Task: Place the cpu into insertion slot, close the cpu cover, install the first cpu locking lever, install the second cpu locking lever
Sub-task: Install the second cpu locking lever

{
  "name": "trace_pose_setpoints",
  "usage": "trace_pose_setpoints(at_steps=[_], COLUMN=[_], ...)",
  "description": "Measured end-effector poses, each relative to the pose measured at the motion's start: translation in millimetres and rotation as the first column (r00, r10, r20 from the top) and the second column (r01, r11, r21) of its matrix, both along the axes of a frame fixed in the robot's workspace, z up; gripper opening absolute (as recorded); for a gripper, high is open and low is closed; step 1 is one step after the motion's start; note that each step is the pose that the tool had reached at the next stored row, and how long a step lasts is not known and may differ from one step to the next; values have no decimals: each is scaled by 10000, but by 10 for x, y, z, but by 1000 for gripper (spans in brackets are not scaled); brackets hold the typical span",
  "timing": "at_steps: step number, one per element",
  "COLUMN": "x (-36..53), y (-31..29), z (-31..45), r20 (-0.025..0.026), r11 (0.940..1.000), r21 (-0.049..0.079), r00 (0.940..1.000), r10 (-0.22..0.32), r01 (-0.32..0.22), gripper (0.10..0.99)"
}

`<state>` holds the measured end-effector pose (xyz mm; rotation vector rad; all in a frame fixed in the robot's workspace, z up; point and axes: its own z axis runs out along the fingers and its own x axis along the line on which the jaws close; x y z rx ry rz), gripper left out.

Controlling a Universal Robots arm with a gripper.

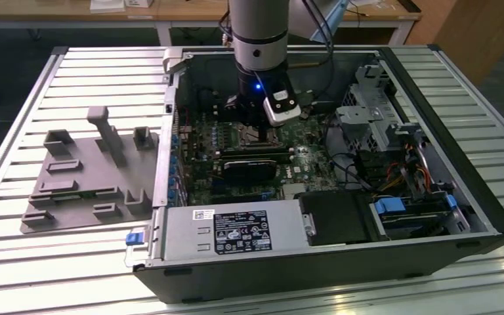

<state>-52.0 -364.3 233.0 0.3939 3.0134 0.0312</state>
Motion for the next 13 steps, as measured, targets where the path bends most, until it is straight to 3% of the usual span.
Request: trace_pose_setpoints(at_steps=[6, 13], x=[-3, -83], y=[-1, -2], z=[-3, -37], r20=[1, 21], r11=[10000, 9999], r21=[0, 8], r00=[10000, 9999], r10=[6, 130], r01=[-6, -130], gripper=[102, 102])
